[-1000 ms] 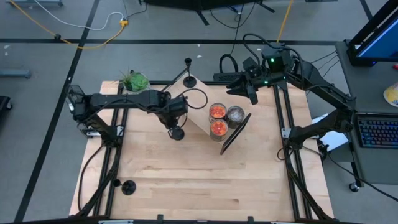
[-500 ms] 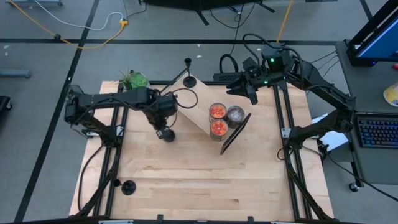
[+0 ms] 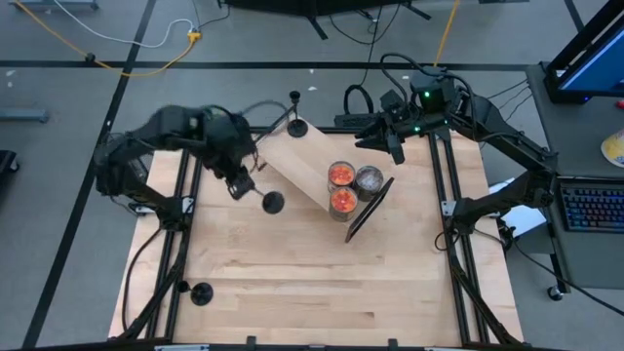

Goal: Pick & Place candle stick holders
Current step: Put the top black candle holder on the shelf, then put the black candle holder on the shelf

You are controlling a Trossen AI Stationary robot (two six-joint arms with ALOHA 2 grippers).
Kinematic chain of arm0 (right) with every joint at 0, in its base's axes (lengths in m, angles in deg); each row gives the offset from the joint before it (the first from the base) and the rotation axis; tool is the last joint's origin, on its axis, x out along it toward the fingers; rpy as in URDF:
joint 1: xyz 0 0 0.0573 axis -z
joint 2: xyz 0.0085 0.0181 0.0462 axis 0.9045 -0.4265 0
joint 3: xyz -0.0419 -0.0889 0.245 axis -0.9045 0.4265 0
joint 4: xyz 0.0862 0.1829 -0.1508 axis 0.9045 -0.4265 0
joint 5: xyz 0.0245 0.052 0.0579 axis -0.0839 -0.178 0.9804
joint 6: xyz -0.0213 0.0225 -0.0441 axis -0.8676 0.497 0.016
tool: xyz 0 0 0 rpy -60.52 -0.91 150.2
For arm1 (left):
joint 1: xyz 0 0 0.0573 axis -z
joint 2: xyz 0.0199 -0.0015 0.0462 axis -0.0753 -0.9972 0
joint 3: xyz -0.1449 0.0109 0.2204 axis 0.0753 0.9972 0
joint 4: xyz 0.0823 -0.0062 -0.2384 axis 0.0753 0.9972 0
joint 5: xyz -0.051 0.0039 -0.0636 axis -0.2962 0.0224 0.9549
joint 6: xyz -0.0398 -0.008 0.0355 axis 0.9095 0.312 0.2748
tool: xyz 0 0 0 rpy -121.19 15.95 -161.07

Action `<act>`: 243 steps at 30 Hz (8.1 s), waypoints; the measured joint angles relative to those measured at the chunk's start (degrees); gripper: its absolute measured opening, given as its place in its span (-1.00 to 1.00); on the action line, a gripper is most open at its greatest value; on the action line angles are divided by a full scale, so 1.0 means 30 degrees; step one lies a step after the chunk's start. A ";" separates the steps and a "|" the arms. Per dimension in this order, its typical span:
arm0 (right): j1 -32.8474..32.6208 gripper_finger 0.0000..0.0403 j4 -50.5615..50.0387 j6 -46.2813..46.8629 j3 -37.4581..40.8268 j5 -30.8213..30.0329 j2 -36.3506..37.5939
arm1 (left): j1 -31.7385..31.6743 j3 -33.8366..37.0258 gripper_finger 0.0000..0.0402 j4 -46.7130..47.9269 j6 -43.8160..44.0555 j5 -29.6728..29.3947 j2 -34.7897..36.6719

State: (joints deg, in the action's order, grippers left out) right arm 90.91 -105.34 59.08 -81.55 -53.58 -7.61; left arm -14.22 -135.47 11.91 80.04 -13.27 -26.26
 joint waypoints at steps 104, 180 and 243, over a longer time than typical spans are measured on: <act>-0.0007 -0.33 -0.0021 -0.0527 0.0000 -0.0051 0.0000 | -0.8068 -0.4568 -0.67 -0.1209 -0.2206 -0.2635 -0.4475; 0.0000 -0.33 -0.0900 -0.2744 0.0016 -0.0153 0.0265 | 2.1855 0.9259 -0.67 -0.0541 2.9679 0.1804 0.2627; 0.0008 -0.33 1.4011 0.0352 2.3642 -0.6084 2.0414 | 2.3231 1.1319 -0.66 -0.3591 3.1361 -0.0377 0.2621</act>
State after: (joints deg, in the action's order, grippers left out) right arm 90.93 -63.31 60.14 -10.62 -71.83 53.64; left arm 55.47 -101.51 1.13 174.13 -14.40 -18.39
